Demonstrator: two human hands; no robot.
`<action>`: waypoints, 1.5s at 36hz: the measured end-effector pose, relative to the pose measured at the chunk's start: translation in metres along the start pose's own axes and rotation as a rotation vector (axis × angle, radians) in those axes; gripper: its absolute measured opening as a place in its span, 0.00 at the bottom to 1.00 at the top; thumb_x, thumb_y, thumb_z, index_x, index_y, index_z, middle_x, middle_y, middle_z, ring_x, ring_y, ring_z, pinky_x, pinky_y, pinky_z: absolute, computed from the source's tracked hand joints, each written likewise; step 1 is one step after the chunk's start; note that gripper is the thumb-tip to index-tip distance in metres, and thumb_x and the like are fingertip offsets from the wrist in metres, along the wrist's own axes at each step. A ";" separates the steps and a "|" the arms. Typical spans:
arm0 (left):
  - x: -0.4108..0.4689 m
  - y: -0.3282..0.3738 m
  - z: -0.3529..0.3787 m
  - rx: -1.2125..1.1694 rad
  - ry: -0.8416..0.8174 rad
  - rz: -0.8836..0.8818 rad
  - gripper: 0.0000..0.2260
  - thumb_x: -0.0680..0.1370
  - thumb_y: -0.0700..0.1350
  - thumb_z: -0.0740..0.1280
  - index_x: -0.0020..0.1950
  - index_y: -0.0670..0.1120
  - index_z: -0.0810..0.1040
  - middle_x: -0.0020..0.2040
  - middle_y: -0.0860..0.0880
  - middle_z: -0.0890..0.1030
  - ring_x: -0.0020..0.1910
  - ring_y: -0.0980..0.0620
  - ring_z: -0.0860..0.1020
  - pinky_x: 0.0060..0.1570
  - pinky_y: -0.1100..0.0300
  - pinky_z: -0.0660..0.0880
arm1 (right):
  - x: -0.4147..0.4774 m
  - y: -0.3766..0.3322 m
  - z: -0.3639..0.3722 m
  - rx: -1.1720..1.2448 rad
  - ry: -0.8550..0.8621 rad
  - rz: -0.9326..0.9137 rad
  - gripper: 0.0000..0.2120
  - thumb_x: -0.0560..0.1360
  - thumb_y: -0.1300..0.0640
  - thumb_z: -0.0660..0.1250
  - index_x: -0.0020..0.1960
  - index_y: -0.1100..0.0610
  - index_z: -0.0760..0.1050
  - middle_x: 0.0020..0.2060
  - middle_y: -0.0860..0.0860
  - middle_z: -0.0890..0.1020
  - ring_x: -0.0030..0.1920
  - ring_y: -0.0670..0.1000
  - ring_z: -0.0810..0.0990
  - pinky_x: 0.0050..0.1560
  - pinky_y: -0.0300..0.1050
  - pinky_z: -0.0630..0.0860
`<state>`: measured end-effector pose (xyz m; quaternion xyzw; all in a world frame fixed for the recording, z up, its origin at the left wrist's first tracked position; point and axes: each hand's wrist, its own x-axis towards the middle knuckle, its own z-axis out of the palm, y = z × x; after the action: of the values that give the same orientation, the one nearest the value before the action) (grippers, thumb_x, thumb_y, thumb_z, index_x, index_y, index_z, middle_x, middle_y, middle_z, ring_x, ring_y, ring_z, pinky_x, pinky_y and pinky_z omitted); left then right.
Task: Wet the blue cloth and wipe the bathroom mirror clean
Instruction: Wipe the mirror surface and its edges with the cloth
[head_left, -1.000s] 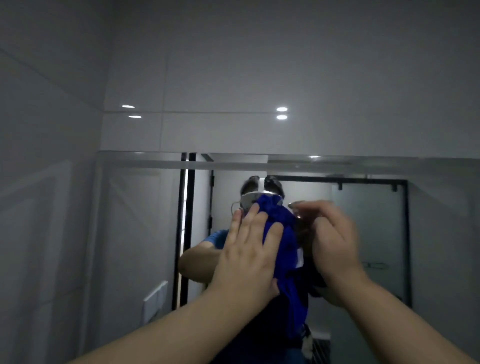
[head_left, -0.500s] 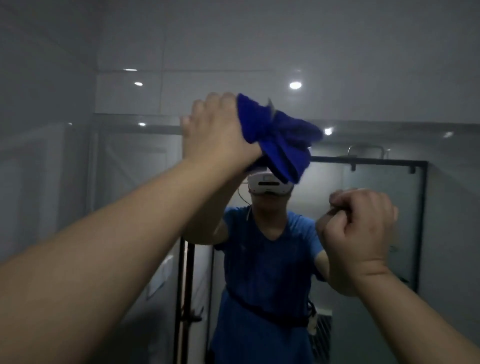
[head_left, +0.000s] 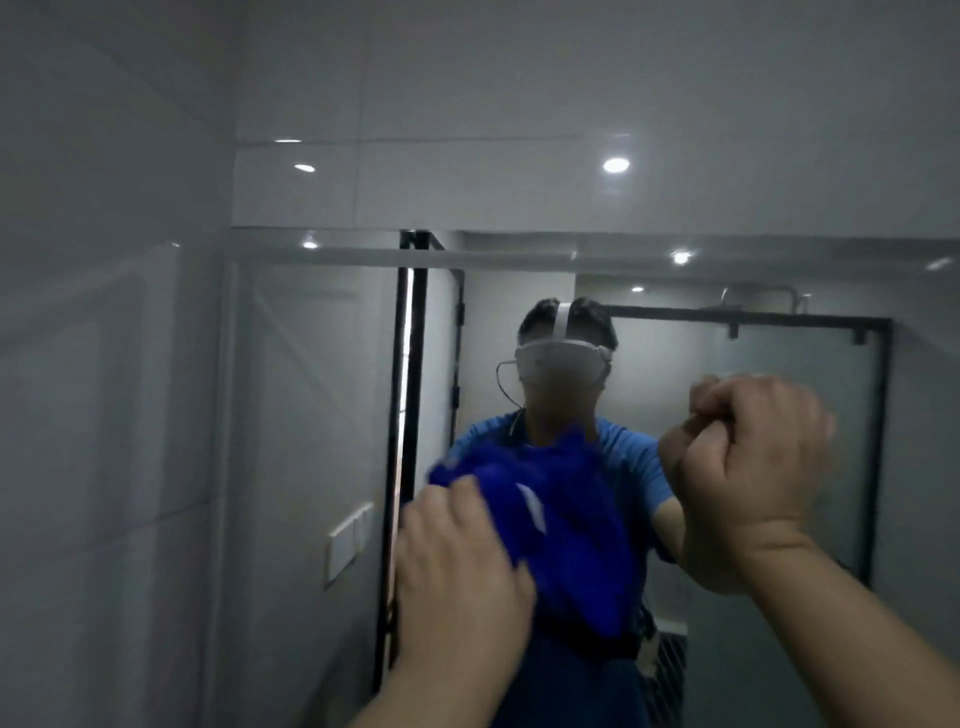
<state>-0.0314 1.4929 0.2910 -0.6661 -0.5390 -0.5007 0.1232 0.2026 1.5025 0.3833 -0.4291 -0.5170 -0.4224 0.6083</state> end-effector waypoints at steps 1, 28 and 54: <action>-0.007 0.010 0.005 0.041 -0.071 0.116 0.33 0.69 0.56 0.74 0.72 0.50 0.68 0.63 0.47 0.73 0.60 0.44 0.75 0.62 0.47 0.77 | 0.000 0.000 -0.001 0.005 0.000 -0.007 0.08 0.65 0.62 0.61 0.42 0.56 0.76 0.41 0.54 0.79 0.44 0.59 0.73 0.49 0.49 0.60; 0.021 0.008 -0.017 0.135 -0.084 0.360 0.36 0.64 0.61 0.79 0.65 0.51 0.70 0.59 0.44 0.76 0.55 0.42 0.77 0.54 0.47 0.79 | -0.001 0.004 0.001 -0.030 -0.008 -0.036 0.05 0.66 0.61 0.61 0.40 0.57 0.75 0.39 0.57 0.78 0.42 0.60 0.72 0.46 0.56 0.65; 0.105 0.020 -0.095 -0.163 0.167 0.222 0.18 0.77 0.56 0.69 0.65 0.57 0.70 0.53 0.49 0.80 0.50 0.42 0.79 0.54 0.41 0.79 | -0.002 0.003 0.002 -0.003 0.044 -0.009 0.06 0.65 0.63 0.63 0.40 0.54 0.73 0.39 0.54 0.75 0.43 0.60 0.72 0.47 0.51 0.62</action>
<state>-0.0738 1.4810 0.4268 -0.6854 -0.4076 -0.5797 0.1675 0.2042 1.5055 0.3811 -0.4185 -0.5048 -0.4353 0.6168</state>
